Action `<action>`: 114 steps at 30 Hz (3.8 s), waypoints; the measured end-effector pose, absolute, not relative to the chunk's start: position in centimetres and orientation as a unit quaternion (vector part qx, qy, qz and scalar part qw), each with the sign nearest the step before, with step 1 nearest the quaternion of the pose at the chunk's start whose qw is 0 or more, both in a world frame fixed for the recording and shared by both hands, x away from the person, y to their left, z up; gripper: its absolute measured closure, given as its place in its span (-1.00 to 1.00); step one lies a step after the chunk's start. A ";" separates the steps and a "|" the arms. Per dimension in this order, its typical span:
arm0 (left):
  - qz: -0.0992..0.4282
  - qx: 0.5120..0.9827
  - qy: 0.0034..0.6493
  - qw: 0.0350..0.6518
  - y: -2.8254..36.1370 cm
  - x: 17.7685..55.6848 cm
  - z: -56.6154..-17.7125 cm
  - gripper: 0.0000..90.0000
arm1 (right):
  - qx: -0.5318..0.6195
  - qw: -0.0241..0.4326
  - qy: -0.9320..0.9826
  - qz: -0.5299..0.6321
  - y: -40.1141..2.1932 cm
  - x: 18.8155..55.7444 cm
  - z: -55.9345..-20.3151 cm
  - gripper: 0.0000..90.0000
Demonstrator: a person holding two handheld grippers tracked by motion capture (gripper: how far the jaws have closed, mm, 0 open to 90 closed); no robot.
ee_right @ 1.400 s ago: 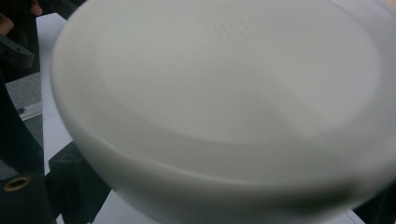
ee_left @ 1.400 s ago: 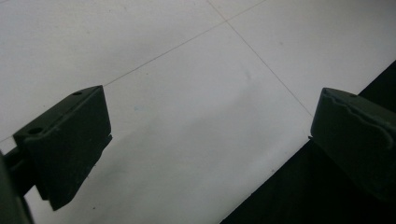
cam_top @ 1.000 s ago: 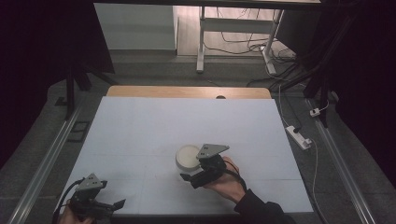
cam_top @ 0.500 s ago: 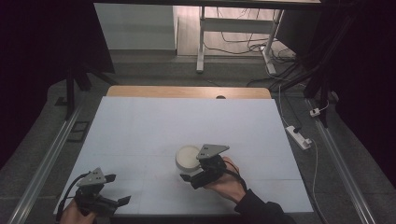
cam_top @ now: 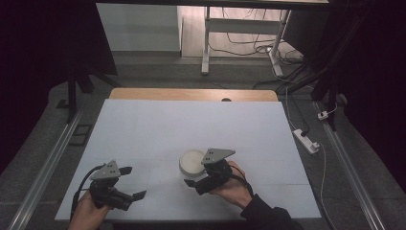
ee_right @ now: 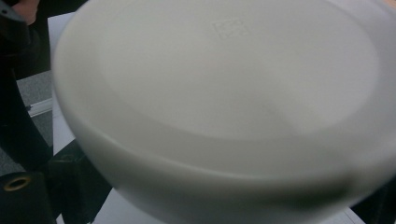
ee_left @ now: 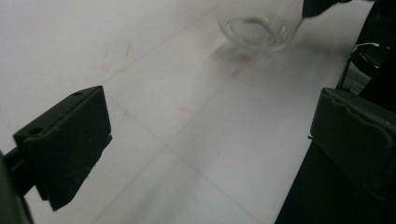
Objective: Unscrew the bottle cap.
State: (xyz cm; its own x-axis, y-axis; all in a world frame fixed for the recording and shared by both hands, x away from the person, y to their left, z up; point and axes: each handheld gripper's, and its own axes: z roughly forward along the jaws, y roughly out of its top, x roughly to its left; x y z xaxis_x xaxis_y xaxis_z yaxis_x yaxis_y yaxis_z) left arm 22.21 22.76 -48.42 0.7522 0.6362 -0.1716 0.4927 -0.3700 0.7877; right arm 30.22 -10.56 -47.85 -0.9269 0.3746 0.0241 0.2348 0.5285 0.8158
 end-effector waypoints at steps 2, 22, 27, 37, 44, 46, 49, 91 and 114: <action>0.083 0.825 0.332 0.449 22.3 22.6 -48.0 -1.00 | 0.173 0.077 0.871 0.453 -10.5 30.2 -47.8 -0.86; 0.083 0.856 0.228 0.457 15.9 27.2 -45.1 -1.00 | 0.157 0.074 0.872 0.458 -10.5 30.1 -47.7 -0.85; 0.062 0.863 0.195 0.463 15.0 28.2 -44.8 -1.00 | 0.153 0.067 0.872 0.459 -10.3 30.0 -47.7 -0.85; 0.021 0.880 0.103 0.463 13.0 29.9 -44.3 -1.00 | 0.129 0.053 0.876 0.462 -9.7 29.5 -47.8 -0.85; -0.008 0.878 0.046 0.477 11.9 30.5 -44.6 -0.92 | 0.107 0.040 0.877 0.466 -9.5 29.2 -47.7 -0.85; -0.013 0.875 0.041 0.482 11.9 30.6 -44.6 -0.87 | 0.101 0.038 0.878 0.466 -9.4 29.0 -47.7 -0.85; -0.014 0.869 0.034 0.493 11.7 30.5 -44.7 -0.84 | 0.100 0.036 0.878 0.466 -9.3 28.9 -47.7 -0.85; -0.013 0.886 0.039 0.462 12.0 29.7 -43.5 -0.89 | 0.098 0.034 0.875 0.474 -9.0 28.3 -47.7 -0.85; 0.093 0.861 0.233 0.443 8.6 28.5 -43.5 -0.82 | 0.183 0.099 0.867 0.453 -9.7 29.4 -47.7 -0.85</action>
State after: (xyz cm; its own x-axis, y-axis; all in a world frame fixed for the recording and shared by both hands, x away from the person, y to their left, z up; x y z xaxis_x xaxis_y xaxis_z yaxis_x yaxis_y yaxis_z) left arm 28.46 8.63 -43.49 0.8740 0.4837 -0.0463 0.3186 -0.4985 0.8062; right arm 29.40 -9.69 -47.74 -0.9135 0.4068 -0.0059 0.2273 0.5223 0.8219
